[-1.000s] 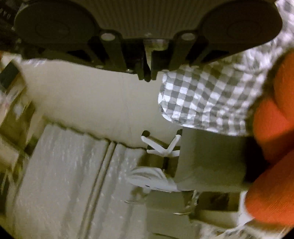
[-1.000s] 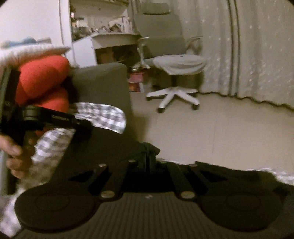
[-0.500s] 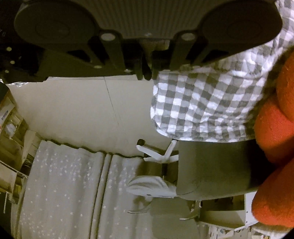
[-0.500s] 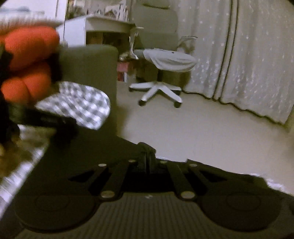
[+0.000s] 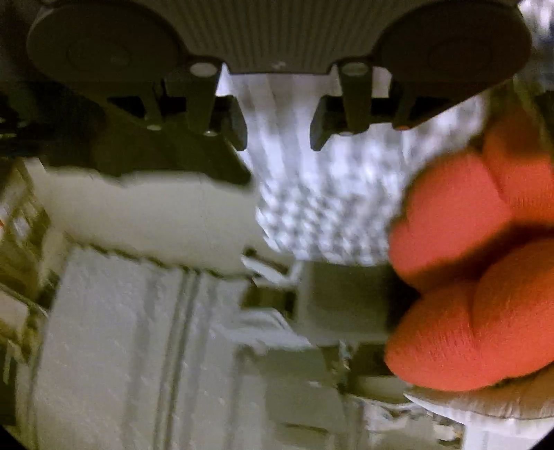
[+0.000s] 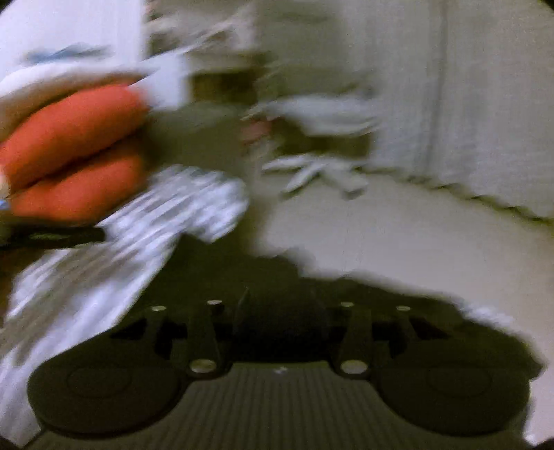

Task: Fold clothes

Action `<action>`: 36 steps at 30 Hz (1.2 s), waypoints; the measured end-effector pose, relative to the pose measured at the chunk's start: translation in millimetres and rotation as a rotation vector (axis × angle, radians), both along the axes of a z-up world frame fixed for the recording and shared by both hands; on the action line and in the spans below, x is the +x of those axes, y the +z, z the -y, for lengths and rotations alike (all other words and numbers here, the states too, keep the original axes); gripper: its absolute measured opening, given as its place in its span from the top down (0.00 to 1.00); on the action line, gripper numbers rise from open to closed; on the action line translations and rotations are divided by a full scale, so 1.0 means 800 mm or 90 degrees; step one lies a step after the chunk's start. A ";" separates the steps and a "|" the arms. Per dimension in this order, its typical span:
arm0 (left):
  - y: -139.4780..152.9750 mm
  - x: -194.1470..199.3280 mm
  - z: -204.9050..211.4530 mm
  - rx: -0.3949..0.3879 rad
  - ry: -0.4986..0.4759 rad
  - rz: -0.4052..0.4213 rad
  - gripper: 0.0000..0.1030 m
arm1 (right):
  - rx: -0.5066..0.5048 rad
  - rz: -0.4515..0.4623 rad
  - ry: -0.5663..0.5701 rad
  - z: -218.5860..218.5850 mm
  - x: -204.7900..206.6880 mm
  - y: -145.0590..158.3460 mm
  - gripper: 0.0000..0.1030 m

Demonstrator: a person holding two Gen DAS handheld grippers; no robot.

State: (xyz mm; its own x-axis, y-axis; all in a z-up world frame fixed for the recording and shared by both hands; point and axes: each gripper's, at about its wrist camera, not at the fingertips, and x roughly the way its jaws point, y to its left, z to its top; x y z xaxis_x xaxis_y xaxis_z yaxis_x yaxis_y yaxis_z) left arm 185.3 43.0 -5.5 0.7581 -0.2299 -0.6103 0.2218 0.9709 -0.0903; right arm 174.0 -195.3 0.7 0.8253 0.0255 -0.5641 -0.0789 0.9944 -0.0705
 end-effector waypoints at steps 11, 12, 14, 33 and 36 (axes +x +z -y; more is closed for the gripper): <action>-0.025 -0.137 0.069 0.117 -0.085 -0.054 0.61 | -0.084 -0.100 0.096 -0.051 -0.046 -0.040 0.90; -0.028 -0.139 0.067 0.123 -0.078 -0.059 0.61 | -0.092 -0.109 0.105 -0.056 -0.050 -0.044 0.89; -0.034 -0.144 0.062 0.128 -0.063 -0.069 0.61 | -0.093 -0.118 0.108 -0.052 -0.059 -0.048 0.89; -0.040 -0.206 0.039 0.067 -0.043 -0.063 0.61 | -0.072 -0.145 0.247 -0.076 -0.151 -0.043 0.90; -0.038 -0.205 0.033 0.056 -0.047 -0.069 0.61 | -0.076 -0.152 0.240 -0.079 -0.171 -0.039 0.90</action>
State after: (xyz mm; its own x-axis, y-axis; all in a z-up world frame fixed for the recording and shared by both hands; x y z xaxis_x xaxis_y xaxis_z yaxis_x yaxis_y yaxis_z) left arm 21.6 16.7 -36.2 0.6699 -0.2243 -0.7078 0.2864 0.9576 -0.0324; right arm 37.0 -131.9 -30.9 0.6182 0.2216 -0.7541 -0.4610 0.8793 -0.1195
